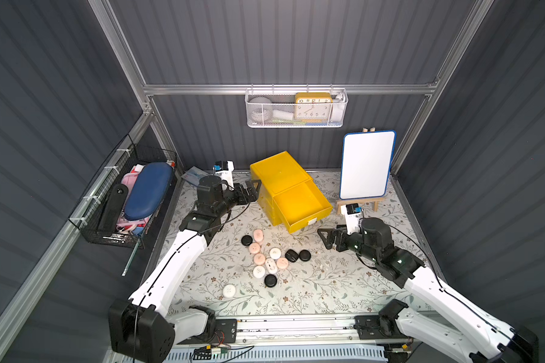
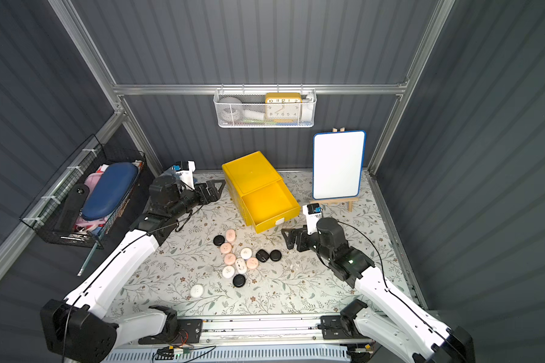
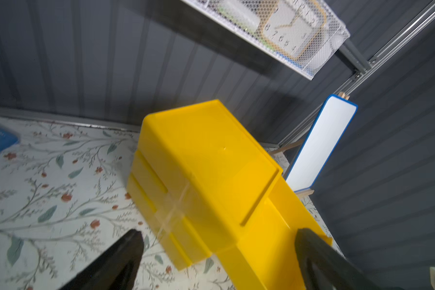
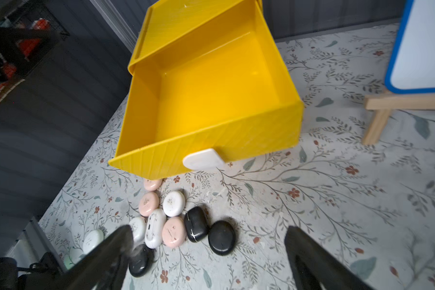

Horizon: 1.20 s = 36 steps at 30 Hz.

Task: Put the bluetooth earphones in the drawer according to color
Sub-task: Pick up the Bluetooth earphone from the center of the board.

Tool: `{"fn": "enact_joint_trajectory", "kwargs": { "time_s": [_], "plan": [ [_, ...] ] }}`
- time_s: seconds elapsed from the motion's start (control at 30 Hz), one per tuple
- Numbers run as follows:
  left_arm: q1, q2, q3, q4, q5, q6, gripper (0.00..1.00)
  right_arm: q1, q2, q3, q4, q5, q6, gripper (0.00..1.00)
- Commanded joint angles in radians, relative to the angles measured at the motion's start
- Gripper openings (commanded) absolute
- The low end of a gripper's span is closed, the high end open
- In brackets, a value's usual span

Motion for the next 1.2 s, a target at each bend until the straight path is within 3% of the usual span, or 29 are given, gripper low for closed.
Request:
{"fn": "enact_joint_trajectory", "kwargs": {
  "time_s": [0.0,0.27,0.5,0.6,1.17],
  "plan": [
    [-0.003,-0.099,-0.083,-0.061,-0.025,-0.068,0.99,0.005,-0.081,-0.075,-0.057,0.138,0.089,0.99],
    [-0.002,-0.268,-0.341,-0.006,0.002,-0.142,0.99,0.003,-0.163,-0.267,0.112,0.040,0.131,0.99],
    [-0.002,-0.252,-0.475,0.090,-0.003,-0.170,0.99,0.004,-0.059,-0.333,0.253,-0.082,0.100,0.98],
    [-0.002,-0.235,-0.511,0.142,-0.001,-0.182,0.99,0.007,0.035,-0.336,0.309,-0.136,0.085,0.93],
    [0.001,-0.207,-0.559,0.187,-0.022,-0.178,0.99,0.244,0.449,-0.277,0.480,0.179,-0.016,0.73]
  ]
}}
